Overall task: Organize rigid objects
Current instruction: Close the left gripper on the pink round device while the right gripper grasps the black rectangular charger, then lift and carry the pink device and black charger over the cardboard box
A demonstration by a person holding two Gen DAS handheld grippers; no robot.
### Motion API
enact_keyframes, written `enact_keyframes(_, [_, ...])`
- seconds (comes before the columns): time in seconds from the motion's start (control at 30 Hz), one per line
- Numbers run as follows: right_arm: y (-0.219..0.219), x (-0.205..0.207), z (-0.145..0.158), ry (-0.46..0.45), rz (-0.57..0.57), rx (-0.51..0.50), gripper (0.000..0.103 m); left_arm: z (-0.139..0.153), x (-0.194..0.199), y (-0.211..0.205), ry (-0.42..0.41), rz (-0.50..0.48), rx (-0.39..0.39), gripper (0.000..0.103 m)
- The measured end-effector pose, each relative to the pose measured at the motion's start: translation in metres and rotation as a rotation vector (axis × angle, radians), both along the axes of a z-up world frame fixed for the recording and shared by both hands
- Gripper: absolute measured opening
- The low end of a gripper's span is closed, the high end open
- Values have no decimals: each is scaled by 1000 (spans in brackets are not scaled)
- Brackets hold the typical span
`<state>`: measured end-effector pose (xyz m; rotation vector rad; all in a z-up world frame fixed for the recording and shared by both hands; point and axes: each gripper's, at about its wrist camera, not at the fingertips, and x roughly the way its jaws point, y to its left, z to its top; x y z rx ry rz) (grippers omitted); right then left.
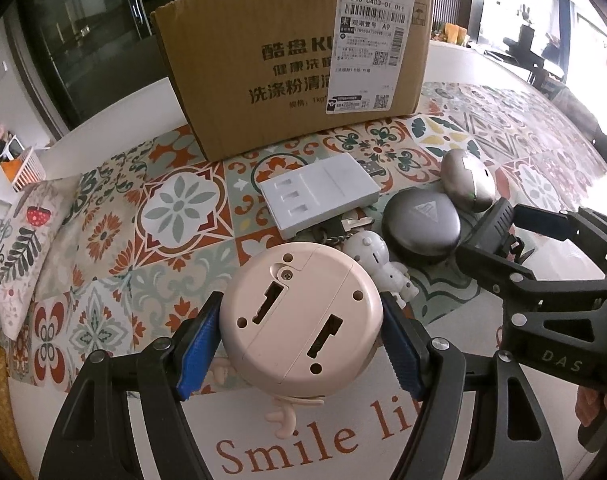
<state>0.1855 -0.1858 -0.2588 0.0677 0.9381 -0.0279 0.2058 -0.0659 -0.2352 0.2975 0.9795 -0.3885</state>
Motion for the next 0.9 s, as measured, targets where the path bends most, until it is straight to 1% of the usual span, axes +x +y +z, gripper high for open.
enact_keyframes(0.2, [-1,-8,5,-10,-18,12,73,8,-5,-1,-14,3,-5,74])
enact_keyframes(0.4, [-1,-17,24,-41,-25,0,73,26,-9,1,-35,11,-24,74])
enact_keyframes(0.53, [0,-21,44,-75,-23,-5,73,45,-10,3,-59,21,-45,74])
enact_keyframes(0.9, [4,-22,96,-175,-4,-26,73,96,-11,11,-145,58,-64,74])
